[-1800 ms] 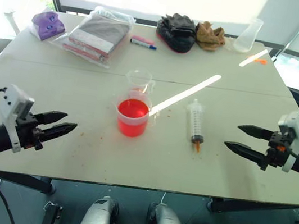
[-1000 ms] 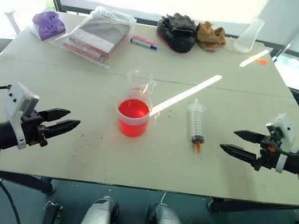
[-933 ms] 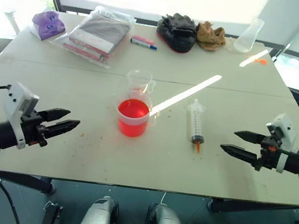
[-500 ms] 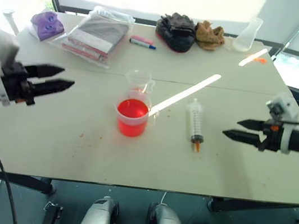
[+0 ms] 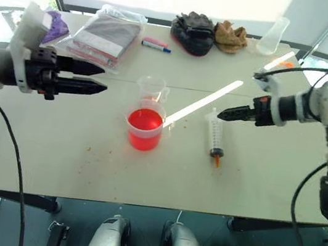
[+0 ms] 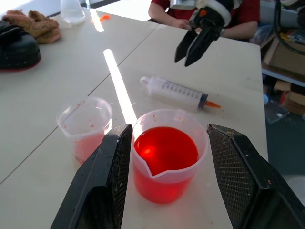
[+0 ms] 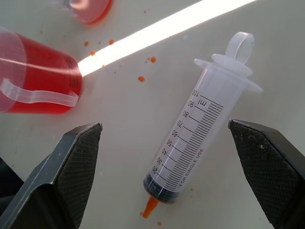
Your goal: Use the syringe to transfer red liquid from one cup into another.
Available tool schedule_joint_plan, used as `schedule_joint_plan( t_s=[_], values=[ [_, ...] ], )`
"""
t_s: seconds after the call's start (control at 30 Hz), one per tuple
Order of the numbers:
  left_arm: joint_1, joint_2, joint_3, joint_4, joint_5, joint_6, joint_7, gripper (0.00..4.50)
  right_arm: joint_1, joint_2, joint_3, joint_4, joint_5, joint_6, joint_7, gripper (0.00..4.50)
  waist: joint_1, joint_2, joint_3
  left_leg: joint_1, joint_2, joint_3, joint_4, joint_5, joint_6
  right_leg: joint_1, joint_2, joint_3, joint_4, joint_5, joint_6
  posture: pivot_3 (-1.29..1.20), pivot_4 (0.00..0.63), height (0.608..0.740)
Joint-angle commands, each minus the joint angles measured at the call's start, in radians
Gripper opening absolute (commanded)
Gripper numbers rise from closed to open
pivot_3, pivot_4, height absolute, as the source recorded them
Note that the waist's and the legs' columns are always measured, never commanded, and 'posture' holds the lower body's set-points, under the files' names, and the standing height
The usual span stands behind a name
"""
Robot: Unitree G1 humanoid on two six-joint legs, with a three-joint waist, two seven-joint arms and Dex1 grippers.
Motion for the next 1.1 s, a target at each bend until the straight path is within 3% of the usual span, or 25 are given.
schedule_joint_plan(
  t_s=[0.03,0.33,0.67,0.77,0.83,0.93,1.1],
  values=[
    [-0.021,-0.009,0.042,-0.065,-0.048,0.028,0.017,2.58,-0.054,0.048,0.052,0.129,-0.084,-0.070,0.023,4.45,0.001,0.000,0.000,0.000,0.000,0.000,0.000,0.000,0.000,0.000,0.000,0.000,0.000,0.000,0.000,0.00,0.150,0.740],
    [0.002,-0.065,0.108,-0.144,-0.128,0.078,0.112,2.58,-0.164,0.268,0.053,0.530,-0.261,-0.275,0.035,4.45,-0.003,0.000,0.000,0.001,0.000,0.000,0.001,0.000,0.000,0.001,0.001,0.001,0.002,0.002,0.004,0.00,0.150,0.740],
    [0.107,-0.116,0.129,-0.232,-0.140,0.062,0.190,2.58,-0.133,0.394,0.094,0.669,-0.467,-0.432,0.056,4.45,-0.005,0.000,0.000,0.002,0.000,-0.001,0.002,0.002,-0.002,0.002,0.000,0.001,0.003,0.002,0.005,0.00,0.150,0.740],
    [0.141,-0.133,0.144,-0.263,-0.151,0.065,0.220,2.58,-0.122,0.410,0.065,0.686,-0.497,-0.442,0.042,3.57,-0.006,-0.002,-0.002,0.005,0.000,-0.002,0.002,0.001,-0.002,0.005,0.001,0.001,0.003,0.002,0.005,0.00,0.150,0.740],
    [0.165,-0.140,0.159,-0.281,-0.161,0.069,0.240,2.58,-0.117,0.419,0.049,0.695,-0.516,-0.454,0.030,2.53,-0.006,-0.002,-0.002,0.005,0.000,-0.002,0.002,0.001,-0.002,0.005,0.001,0.001,0.003,0.002,0.005,0.00,0.150,0.740],
    [0.173,-0.144,0.166,-0.286,-0.170,0.070,0.268,2.58,-0.109,0.427,0.038,0.704,-0.539,-0.452,0.044,1.48,-0.006,-0.004,-0.003,0.008,0.000,-0.003,0.002,0.001,-0.002,0.008,0.001,0.001,0.004,0.002,0.005,0.00,0.150,0.740],
    [0.189,-0.151,0.168,-0.305,-0.175,0.070,0.312,2.58,-0.113,0.426,-0.011,0.702,-0.534,-0.390,0.056,1.46,-0.004,-0.004,-0.003,0.011,0.000,-0.003,0.003,0.001,-0.002,0.013,0.001,0.001,0.003,0.002,0.004,0.00,0.150,0.740]
  ],
)
